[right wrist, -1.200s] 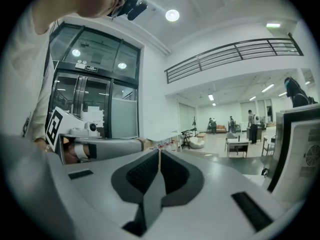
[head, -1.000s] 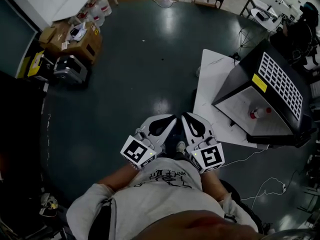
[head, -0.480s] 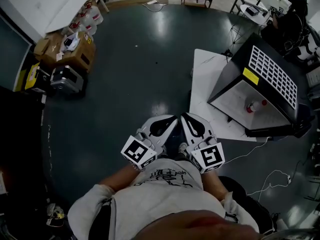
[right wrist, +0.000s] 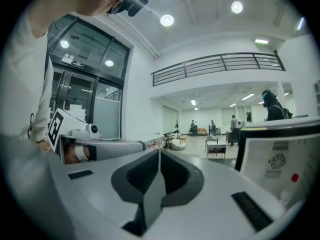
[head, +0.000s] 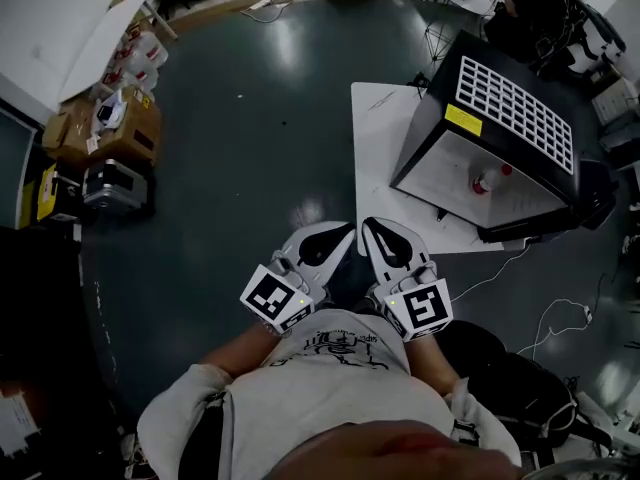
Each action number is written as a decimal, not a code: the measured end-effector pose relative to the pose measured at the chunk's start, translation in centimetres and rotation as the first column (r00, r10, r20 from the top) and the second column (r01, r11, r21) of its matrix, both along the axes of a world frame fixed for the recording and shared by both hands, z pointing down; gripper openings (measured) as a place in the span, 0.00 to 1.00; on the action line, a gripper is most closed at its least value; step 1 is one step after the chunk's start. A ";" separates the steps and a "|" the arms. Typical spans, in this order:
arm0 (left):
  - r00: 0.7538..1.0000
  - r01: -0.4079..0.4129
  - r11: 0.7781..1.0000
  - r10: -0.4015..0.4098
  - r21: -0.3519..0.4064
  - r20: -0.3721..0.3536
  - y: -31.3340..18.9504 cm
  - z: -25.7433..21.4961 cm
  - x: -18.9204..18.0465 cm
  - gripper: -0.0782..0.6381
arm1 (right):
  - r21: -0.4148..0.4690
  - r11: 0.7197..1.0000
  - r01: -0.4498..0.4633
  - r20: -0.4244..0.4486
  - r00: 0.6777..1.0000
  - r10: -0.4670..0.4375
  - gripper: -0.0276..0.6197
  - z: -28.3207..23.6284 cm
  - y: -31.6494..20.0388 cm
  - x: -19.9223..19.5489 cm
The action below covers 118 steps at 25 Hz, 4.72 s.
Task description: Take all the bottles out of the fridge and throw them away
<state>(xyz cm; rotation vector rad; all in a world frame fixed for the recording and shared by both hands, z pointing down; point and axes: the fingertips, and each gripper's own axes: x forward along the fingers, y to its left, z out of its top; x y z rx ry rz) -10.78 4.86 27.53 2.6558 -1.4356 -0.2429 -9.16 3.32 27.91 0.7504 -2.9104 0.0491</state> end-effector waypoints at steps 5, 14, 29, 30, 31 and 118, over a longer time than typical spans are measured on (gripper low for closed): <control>0.997 -0.082 0.997 0.082 0.005 0.000 -1.7 -0.2 4.0 0.12 | 0.004 0.997 -0.081 -0.010 0.997 0.081 0.07 -0.1 -1.4 4.1; 0.983 -0.186 0.982 0.186 0.019 0.006 -4.2 -0.9 11.4 0.12 | 0.014 0.981 -0.193 -0.017 0.981 0.194 0.07 -0.5 -3.7 11.8; 0.954 -0.300 0.954 0.300 0.020 0.009 -7.9 -1.2 22.3 0.12 | 0.019 0.947 -0.319 -0.024 0.947 0.320 0.07 -0.9 -7.2 23.1; 0.951 -0.308 0.951 0.308 0.020 0.010 -8.1 -1.3 22.9 0.12 | 0.019 0.945 -0.327 -0.023 0.945 0.327 0.07 -0.9 -7.4 23.8; 0.949 -0.316 0.949 0.315 0.020 0.012 -8.3 -1.3 23.6 0.12 | 0.019 0.942 -0.334 -0.021 0.942 0.335 0.07 -0.9 -7.5 24.4; 0.914 -0.390 0.921 0.385 0.017 0.129 -18.9 7.5 30.7 0.12 | 0.016 0.842 -0.539 -0.065 0.840 0.538 0.10 9.6 -17.3 33.1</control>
